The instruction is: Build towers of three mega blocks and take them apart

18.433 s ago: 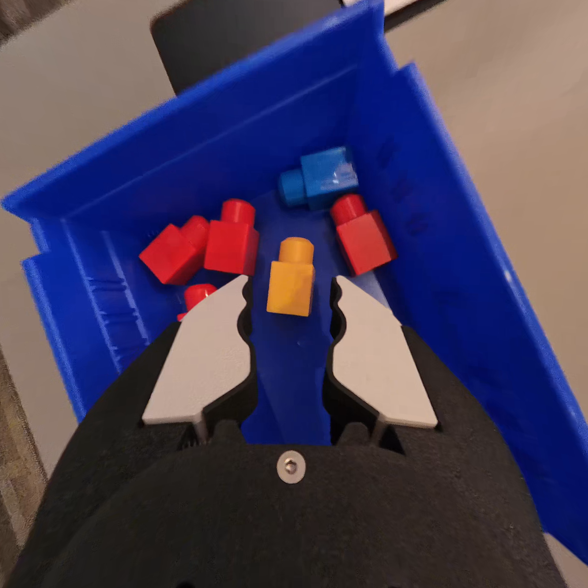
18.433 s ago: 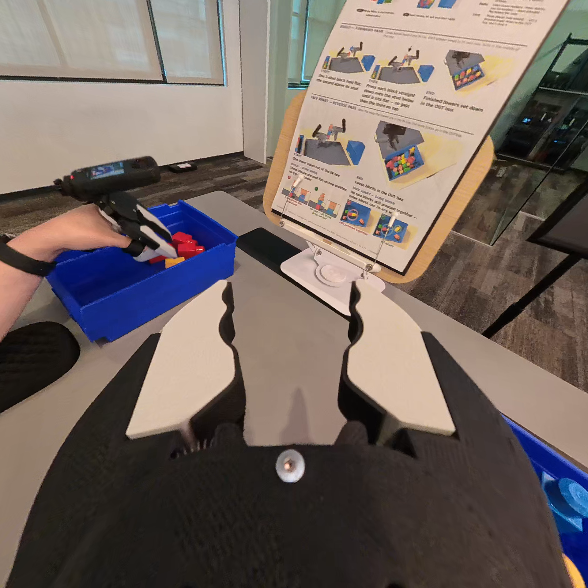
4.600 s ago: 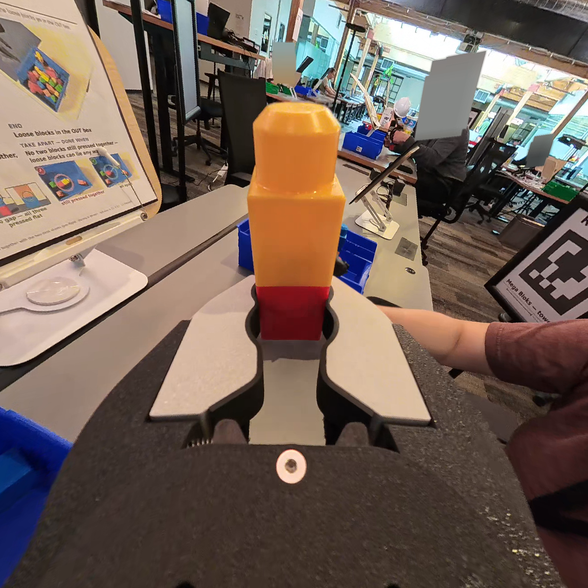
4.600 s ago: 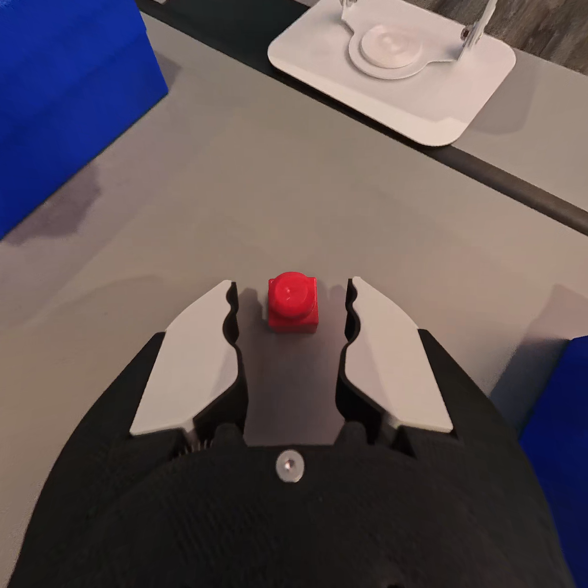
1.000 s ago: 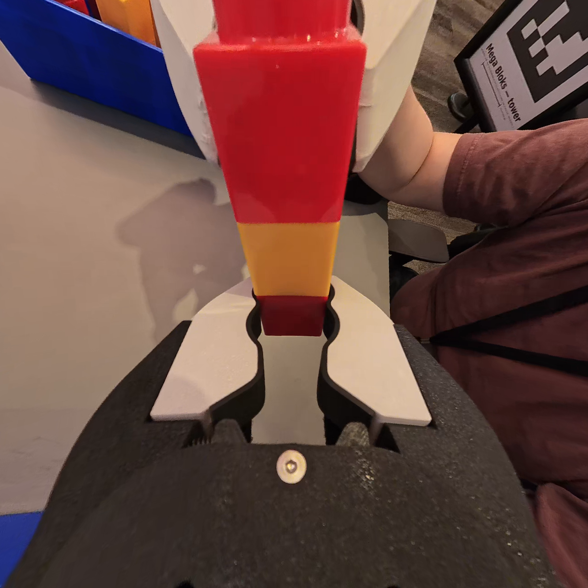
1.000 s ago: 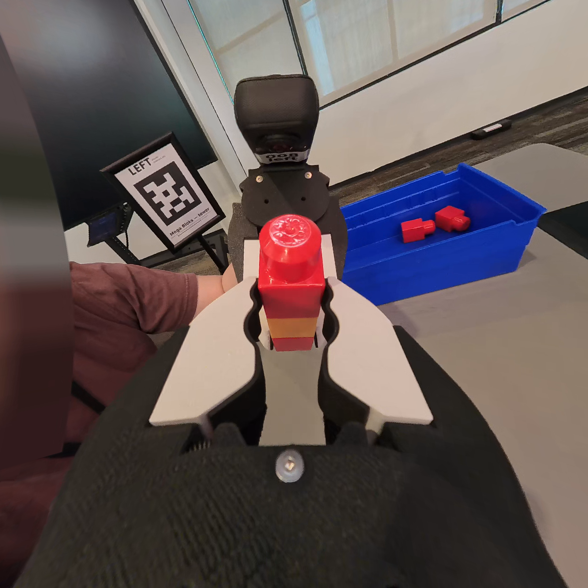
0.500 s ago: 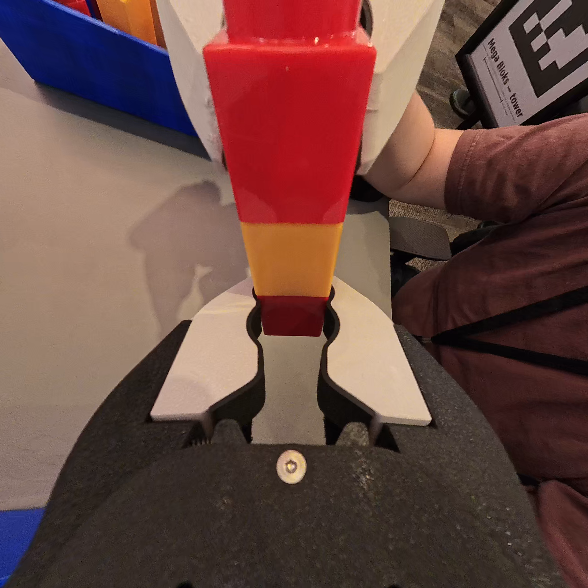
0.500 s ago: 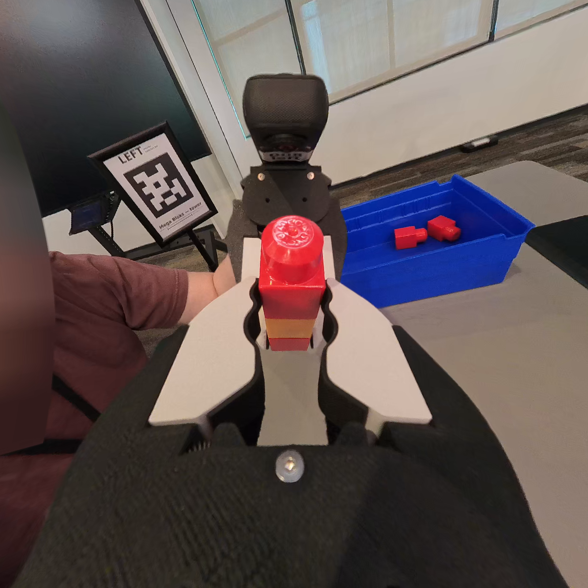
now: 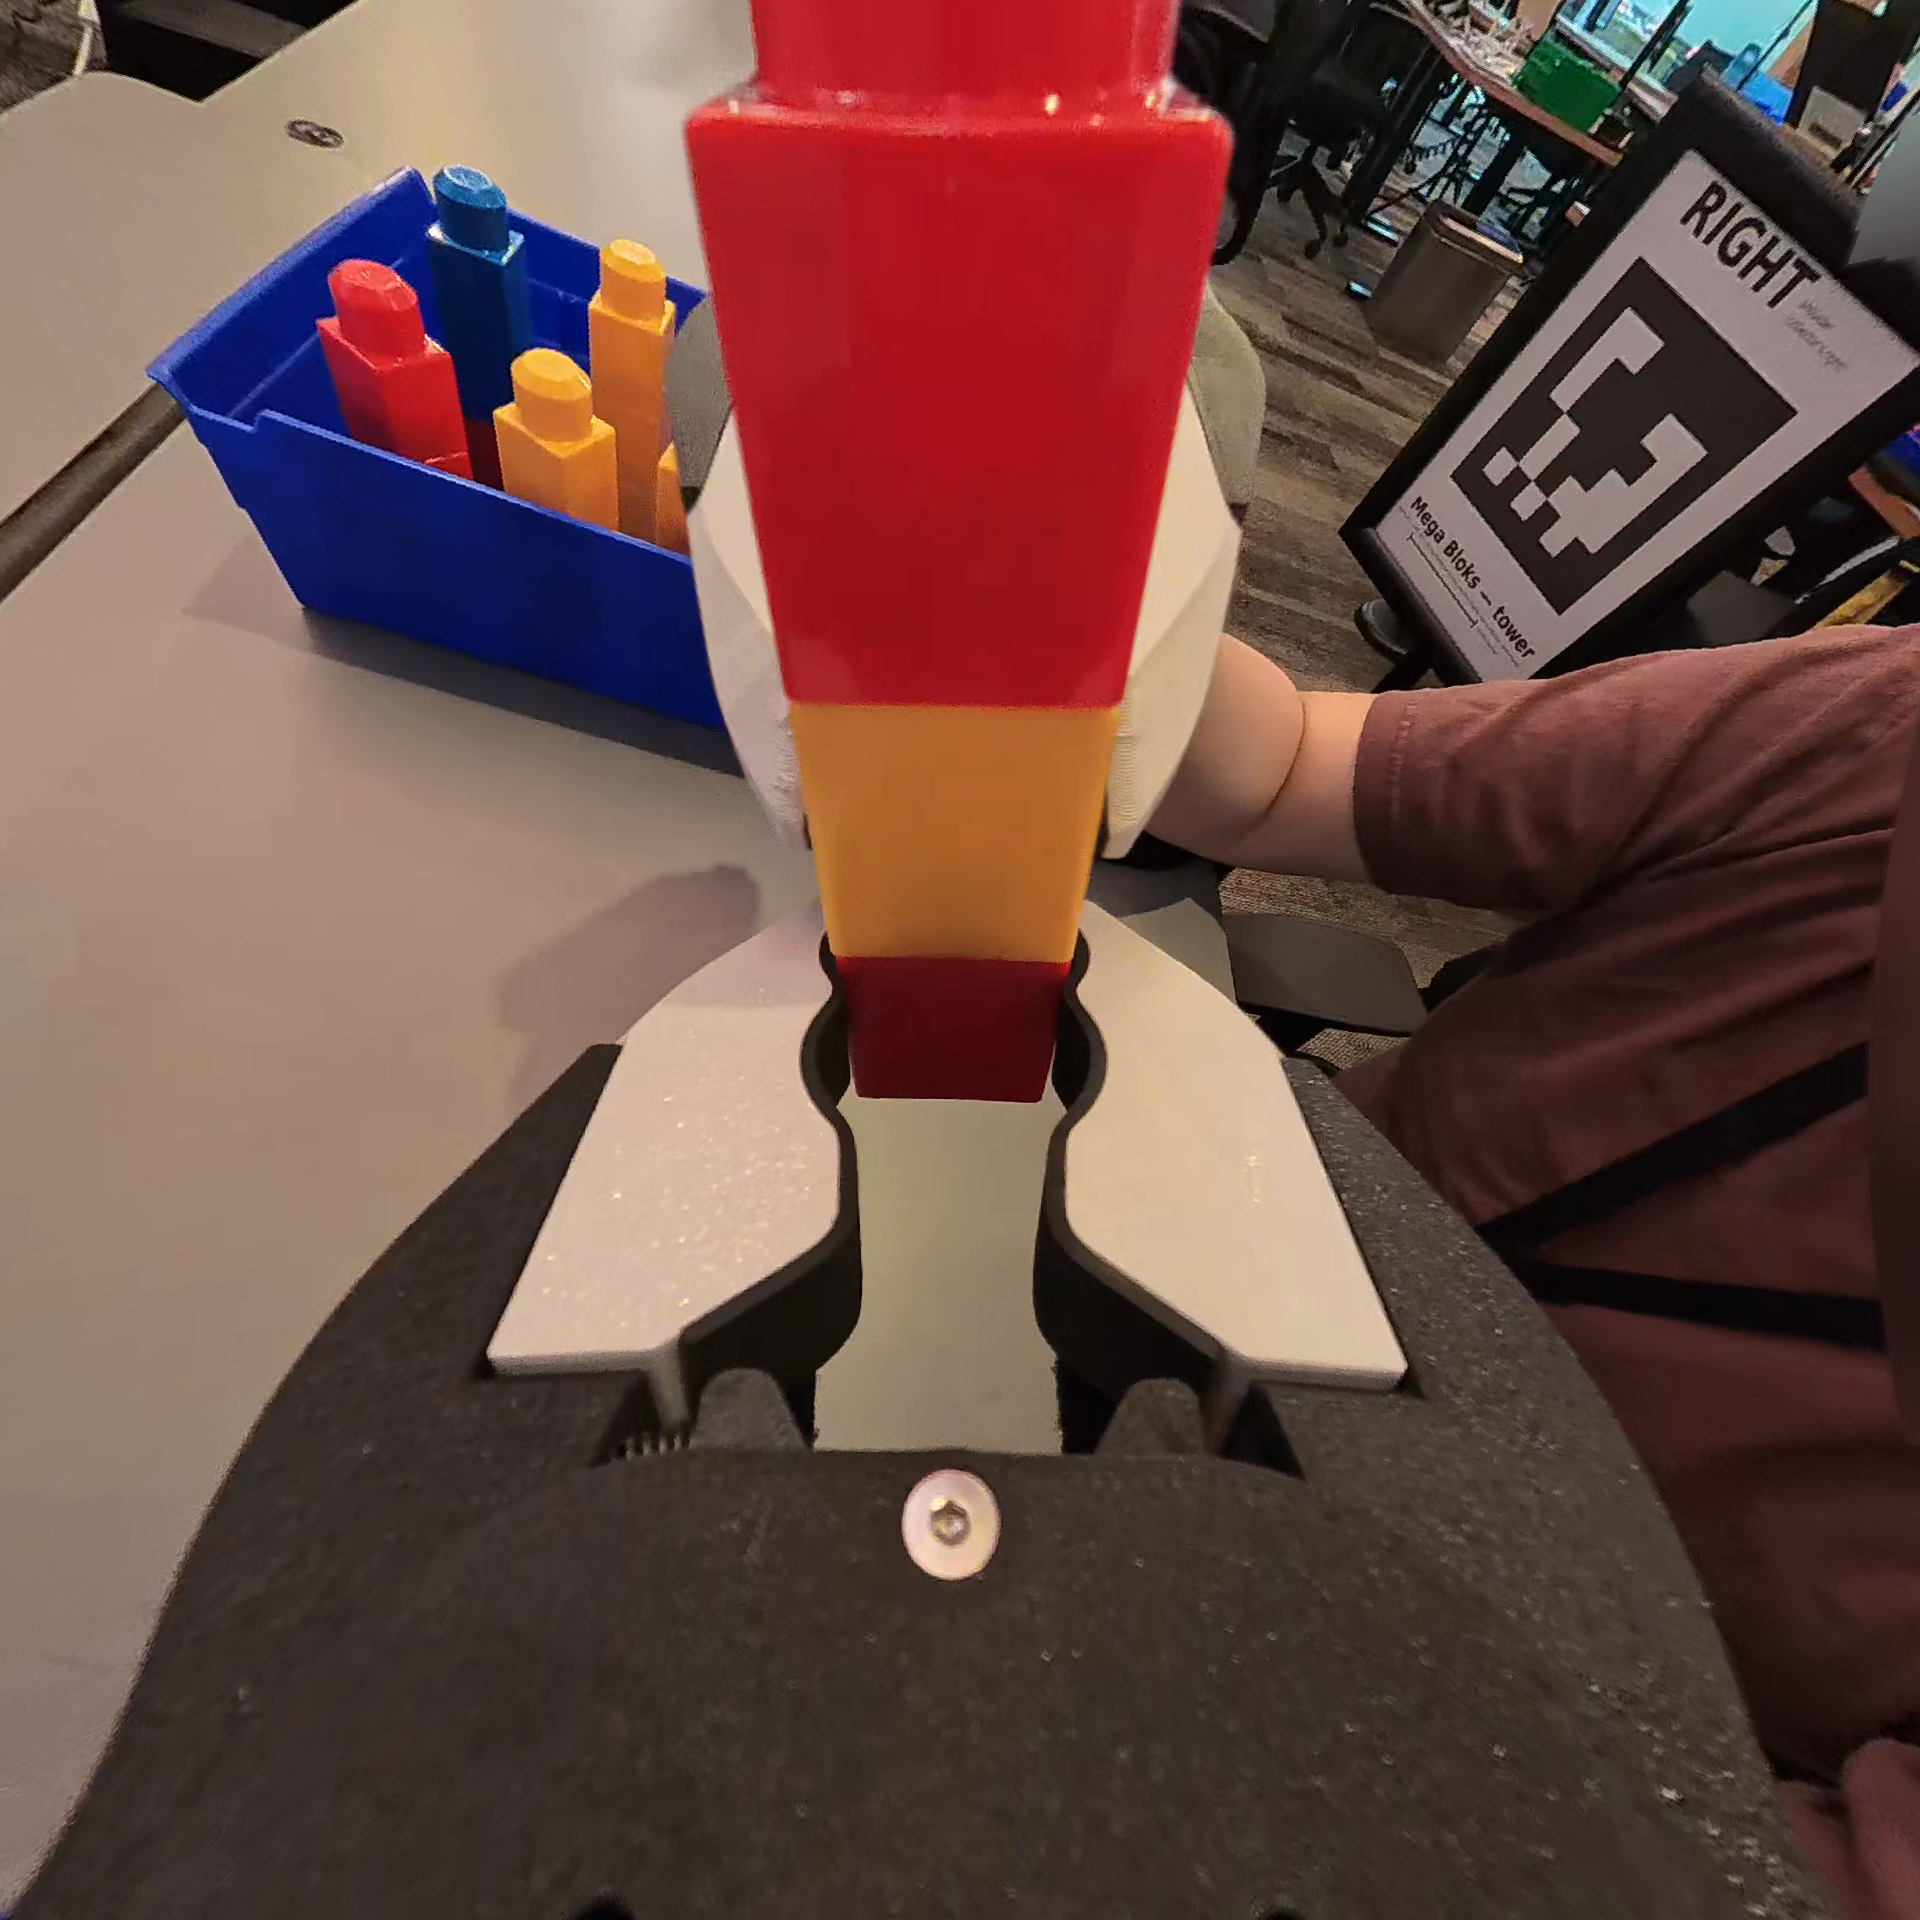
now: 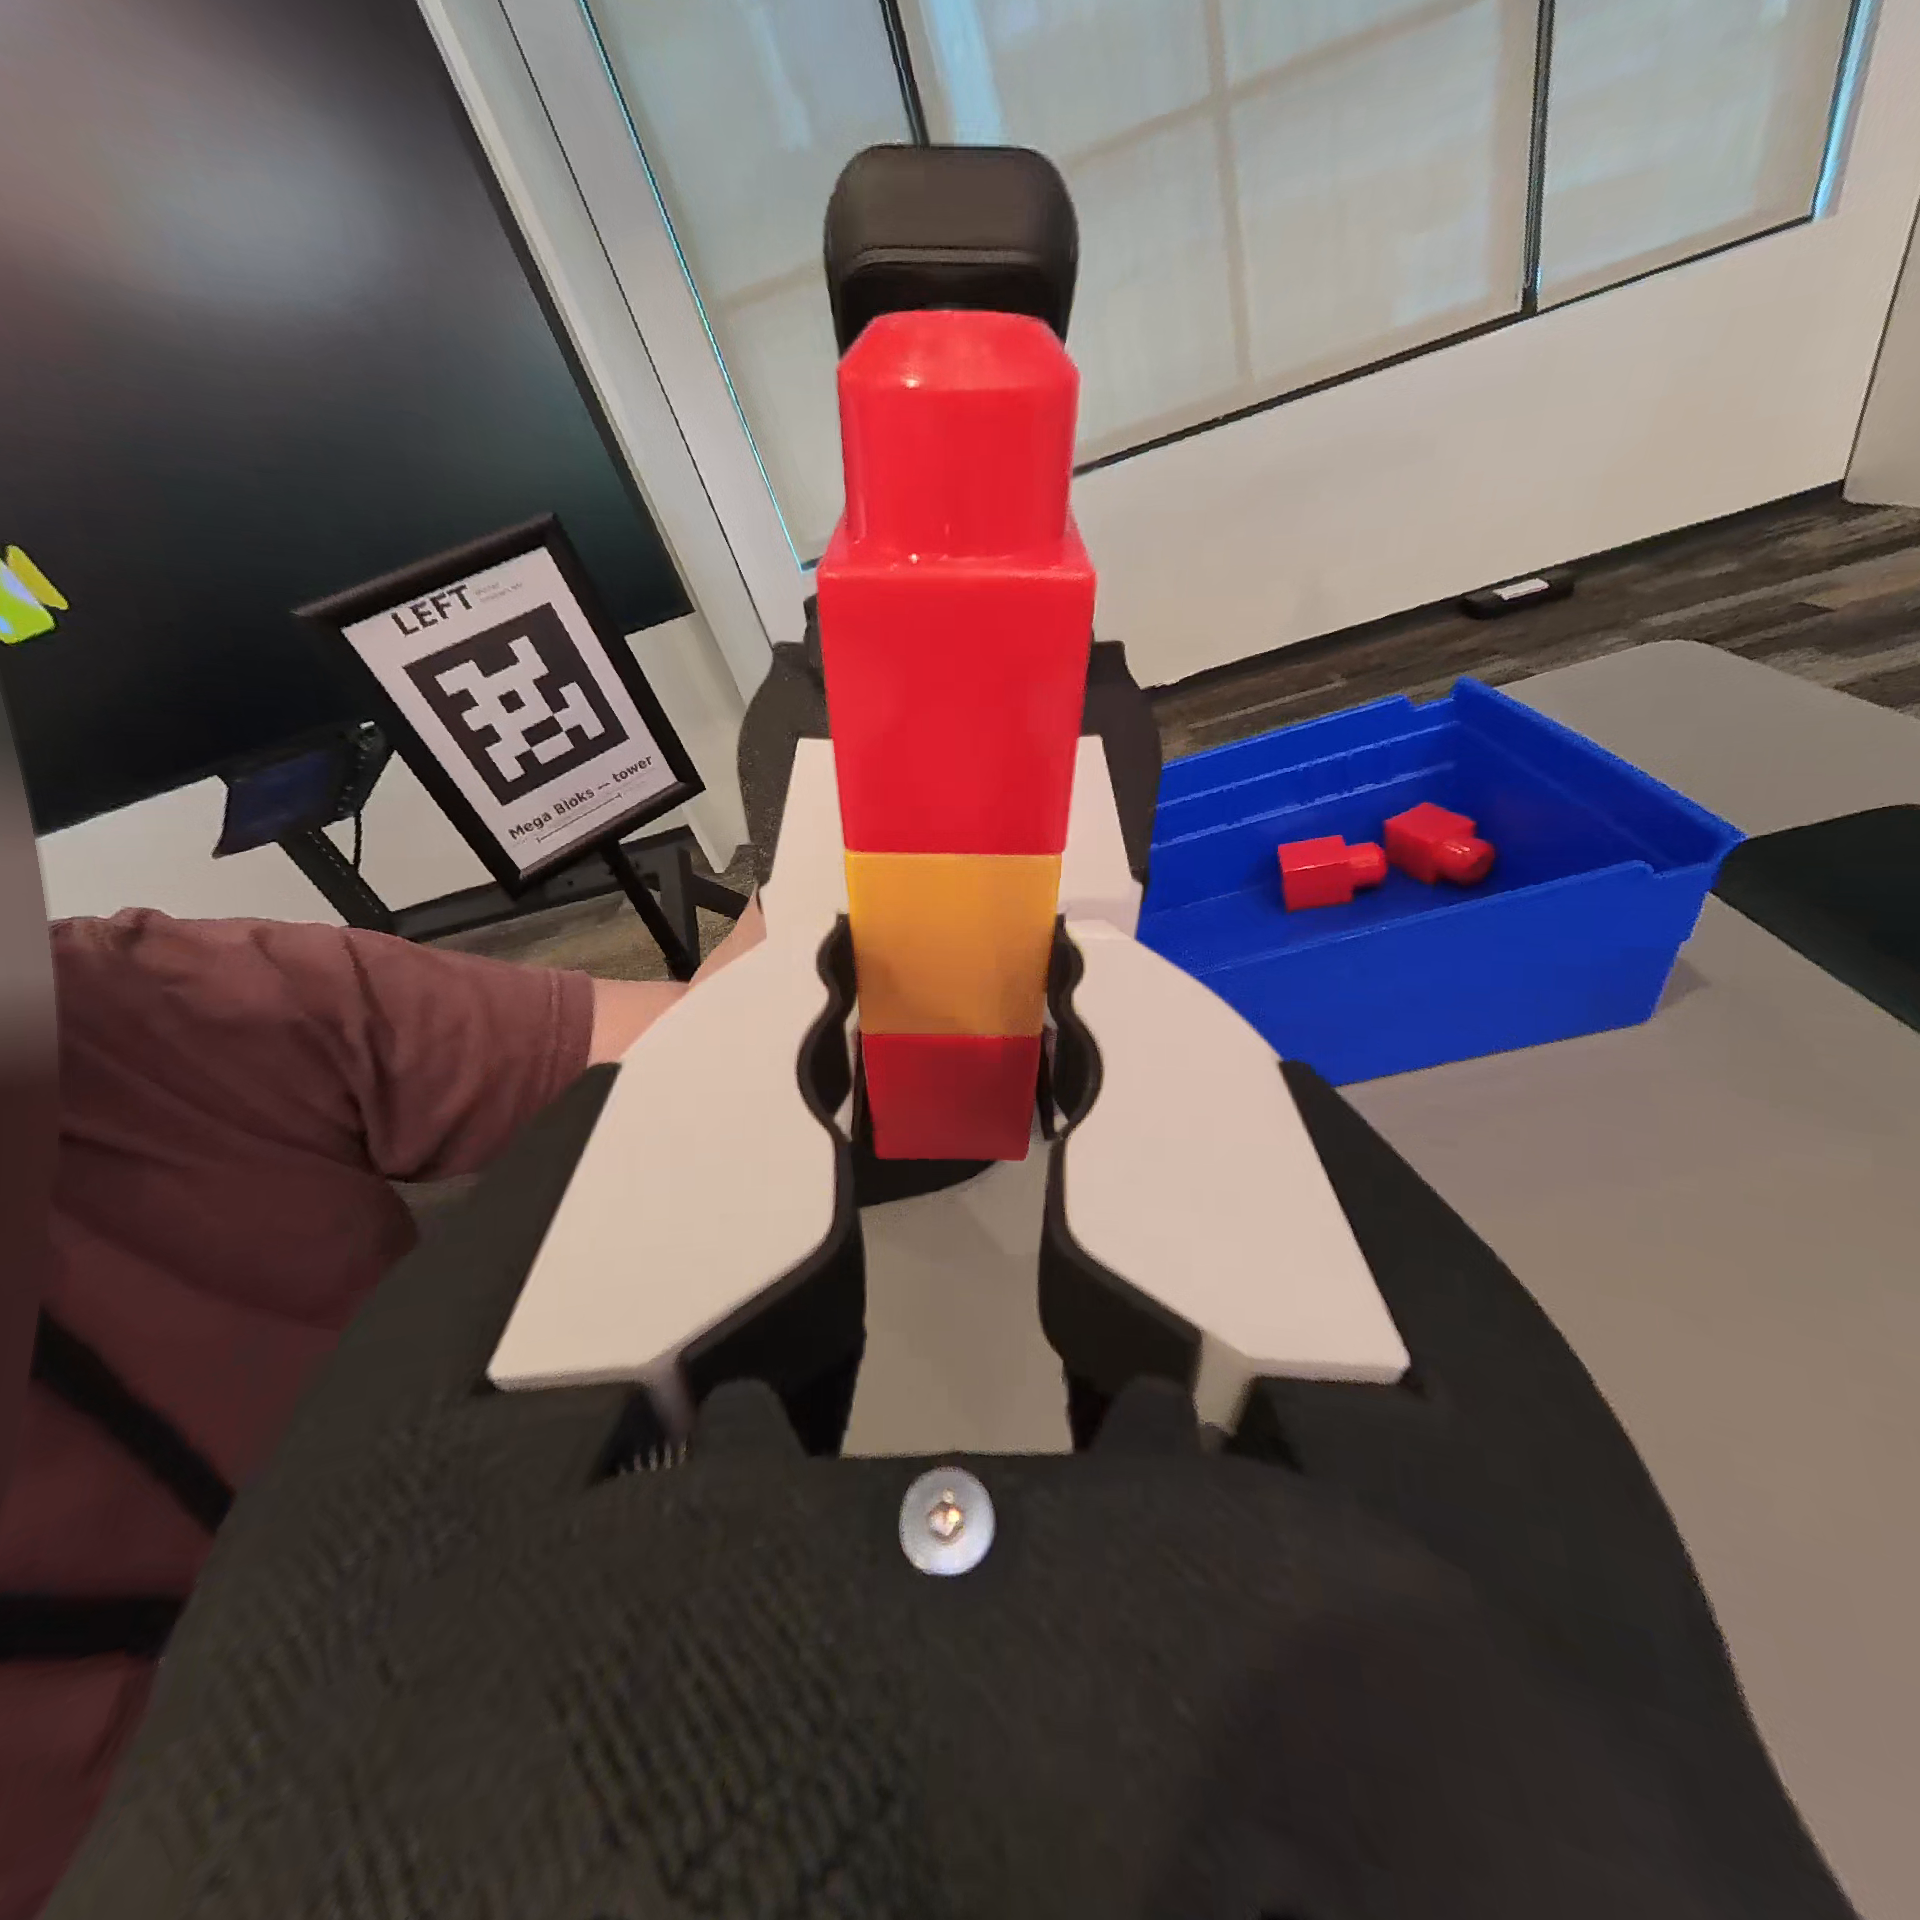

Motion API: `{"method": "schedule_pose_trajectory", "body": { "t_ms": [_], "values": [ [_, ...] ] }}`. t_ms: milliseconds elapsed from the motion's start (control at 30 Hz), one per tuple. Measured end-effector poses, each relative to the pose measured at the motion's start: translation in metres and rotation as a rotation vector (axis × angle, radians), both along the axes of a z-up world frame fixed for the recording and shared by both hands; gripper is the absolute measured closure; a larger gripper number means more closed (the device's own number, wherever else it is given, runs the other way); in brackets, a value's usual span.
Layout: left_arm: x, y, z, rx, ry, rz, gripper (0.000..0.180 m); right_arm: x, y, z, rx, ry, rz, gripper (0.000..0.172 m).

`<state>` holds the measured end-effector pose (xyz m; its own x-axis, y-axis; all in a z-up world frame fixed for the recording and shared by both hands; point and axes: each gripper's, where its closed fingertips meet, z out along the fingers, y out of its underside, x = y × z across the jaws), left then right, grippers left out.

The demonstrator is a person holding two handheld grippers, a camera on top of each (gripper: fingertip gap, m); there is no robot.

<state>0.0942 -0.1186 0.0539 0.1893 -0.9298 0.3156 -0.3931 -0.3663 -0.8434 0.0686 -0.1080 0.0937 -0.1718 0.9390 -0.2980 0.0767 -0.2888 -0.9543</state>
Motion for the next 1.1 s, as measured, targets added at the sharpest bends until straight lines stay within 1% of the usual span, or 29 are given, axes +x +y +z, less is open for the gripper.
{"method": "schedule_pose_trajectory", "body": {
  "t_ms": [67,100,167,233,300,367,400,467,500,533,600,667,733,800,867,933,1100],
  "values": [
    [-0.001,-0.002,0.0,-0.027,0.001,-0.002,0.142,0.001,-0.001,-0.004,0.01,-0.034,0.008,0.136],
    [-0.001,-0.002,0.003,-0.037,-0.018,0.004,0.134,0.001,0.001,-0.005,0.031,-0.042,-0.006,0.136],
    [-0.005,0.001,0.013,-0.03,-0.067,0.024,0.124,0.004,0.005,-0.003,0.061,-0.041,-0.033,0.136],
    [-0.013,0.003,0.022,-0.012,-0.097,0.048,0.117,0.012,0.006,0.006,0.075,-0.019,-0.048,0.136],
    [-0.023,0.004,0.034,0.016,-0.141,0.072,0.114,0.029,0.006,0.023,0.125,-0.001,-0.091,0.136],
    [-0.032,0.004,0.047,0.041,-0.187,0.096,0.113,0.059,0.003,0.046,0.222,0.003,-0.173,0.136],
    [-0.037,0.004,0.052,0.057,-0.199,0.117,0.114,0.078,0.002,0.057,0.276,0.0,-0.24,0.136],
    [-0.045,0.007,0.058,0.095,-0.205,0.16,0.114,0.121,0.008,0.072,0.368,-0.018,-0.431,0.136],
    [-0.047,0.007,0.061,0.107,-0.212,0.167,0.114,0.142,0.012,0.071,0.386,-0.032,-0.523,0.136],
    [-0.048,0.005,0.064,0.11,-0.22,0.165,0.115,0.163,0.017,0.064,0.378,-0.044,-0.598,0.136],
    [-0.048,0.002,0.067,0.111,-0.229,0.16,0.116,0.197,0.028,0.032,0.311,-0.075,-0.703,0.136],
    [-0.047,0.0,0.068,0.124,-0.216,0.163,0.117,0.225,0.042,-0.016,0.224,-0.118,-0.806,0.136],
    [-0.044,-0.004,0.068,0.139,-0.201,0.151,0.117,0.247,0.053,-0.068,0.154,-0.183,-0.875,0.136],
    [-0.043,-0.008,0.069,0.151,-0.197,0.143,0.118,0.256,0.057,-0.102,0.098,-0.201,-0.893,0.136],
    [-0.044,-0.01,0.07,0.164,-0.192,0.144,0.12,0.261,0.064,-0.123,0.068,-0.218,-0.919,0.136],
    [-0.045,-0.012,0.072,0.173,-0.193,0.144,0.12,0.265,0.07,-0.139,0.046,-0.273,-0.956,0.136],
    [-0.051,-0.013,0.08,0.183,-0.226,0.156,0.123,0.264,0.073,-0.167,-0.019,-0.374,-1.036,0.135]
  ]
}}
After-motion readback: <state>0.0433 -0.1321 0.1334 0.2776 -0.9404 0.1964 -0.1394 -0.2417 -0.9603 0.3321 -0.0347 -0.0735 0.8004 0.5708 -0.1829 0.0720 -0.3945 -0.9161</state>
